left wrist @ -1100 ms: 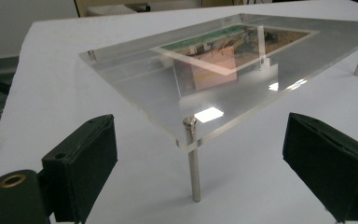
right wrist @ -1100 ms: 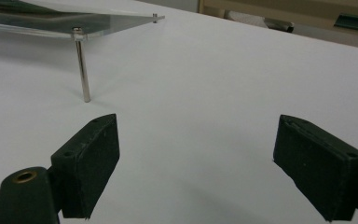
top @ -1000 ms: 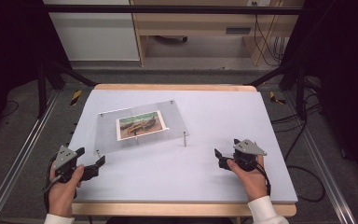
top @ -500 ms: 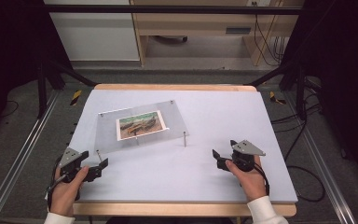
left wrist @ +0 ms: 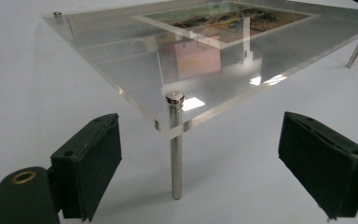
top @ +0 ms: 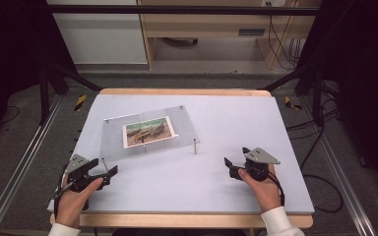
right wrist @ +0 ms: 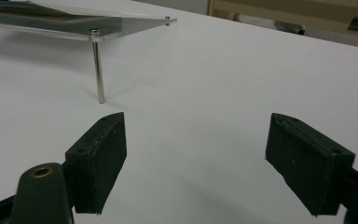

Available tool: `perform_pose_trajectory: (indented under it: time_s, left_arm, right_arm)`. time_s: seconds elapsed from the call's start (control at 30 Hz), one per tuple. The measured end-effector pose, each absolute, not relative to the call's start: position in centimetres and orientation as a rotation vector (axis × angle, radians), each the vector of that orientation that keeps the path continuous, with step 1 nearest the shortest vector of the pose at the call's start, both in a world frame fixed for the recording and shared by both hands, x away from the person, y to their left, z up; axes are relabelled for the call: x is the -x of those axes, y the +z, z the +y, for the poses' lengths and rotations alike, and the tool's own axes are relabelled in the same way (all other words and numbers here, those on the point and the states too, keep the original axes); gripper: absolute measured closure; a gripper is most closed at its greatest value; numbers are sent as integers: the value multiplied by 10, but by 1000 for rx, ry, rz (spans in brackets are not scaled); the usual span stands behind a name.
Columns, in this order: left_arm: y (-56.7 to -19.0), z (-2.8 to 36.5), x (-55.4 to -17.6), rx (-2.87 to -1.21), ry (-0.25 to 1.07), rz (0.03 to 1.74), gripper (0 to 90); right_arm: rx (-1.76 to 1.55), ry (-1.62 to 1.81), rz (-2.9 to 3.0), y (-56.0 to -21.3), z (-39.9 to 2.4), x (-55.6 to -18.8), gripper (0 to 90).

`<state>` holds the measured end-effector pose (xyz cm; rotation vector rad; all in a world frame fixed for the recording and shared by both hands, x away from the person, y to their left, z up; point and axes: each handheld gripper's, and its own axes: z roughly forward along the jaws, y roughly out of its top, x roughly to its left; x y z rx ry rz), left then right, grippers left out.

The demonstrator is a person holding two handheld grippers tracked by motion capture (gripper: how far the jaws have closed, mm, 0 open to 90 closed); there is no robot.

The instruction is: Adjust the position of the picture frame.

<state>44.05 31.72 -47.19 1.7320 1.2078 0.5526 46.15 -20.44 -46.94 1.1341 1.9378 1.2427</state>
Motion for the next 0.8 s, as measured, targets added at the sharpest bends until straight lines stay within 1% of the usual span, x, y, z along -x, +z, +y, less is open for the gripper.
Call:
perform_pose_trajectory:
  time_s: [0.1, 0.13, 0.27, 0.3, 0.33, 0.4, 0.47, 0.53, 0.57, 0.8]
  left_arm:
    - [-473, 315, -444, -1731, 549, 1231, 230]
    - [-473, 314, -445, -1724, 558, 1241, 230]
    - [-473, 313, -450, -1714, 587, 1259, 439]
    - [-474, 314, -451, -1715, 581, 1265, 439]
    - [-476, 315, -452, -1708, 569, 1272, 497]
    - [-476, 316, -452, -1709, 562, 1272, 580]
    - [-475, 315, -452, -1716, 572, 1270, 629]
    - [-475, 317, -451, -1712, 566, 1274, 708]
    - [-474, 318, -451, -1710, 563, 1268, 781]
    - [-474, 321, -452, -1690, 548, 1286, 835]
  right_arm:
    - [-1137, 1242, 1942, -469, -204, -462, 206]
    - [-1137, 1242, 1942, -469, -204, -462, 206]
    - [-1142, 1238, 1944, -468, -205, -462, 208]
    - [-1144, 1237, 1944, -468, -205, -462, 208]
    - [-1148, 1236, 1945, -468, -204, -462, 208]
    - [-1153, 1238, 1948, -468, -204, -462, 208]
    - [-1156, 1235, 1950, -468, -203, -462, 211]
    - [-1152, 1237, 1954, -468, -202, -462, 212]
    - [-1141, 1228, 1959, -468, -200, -462, 213]
    - [-1116, 1215, 1988, -464, -190, -461, 221]
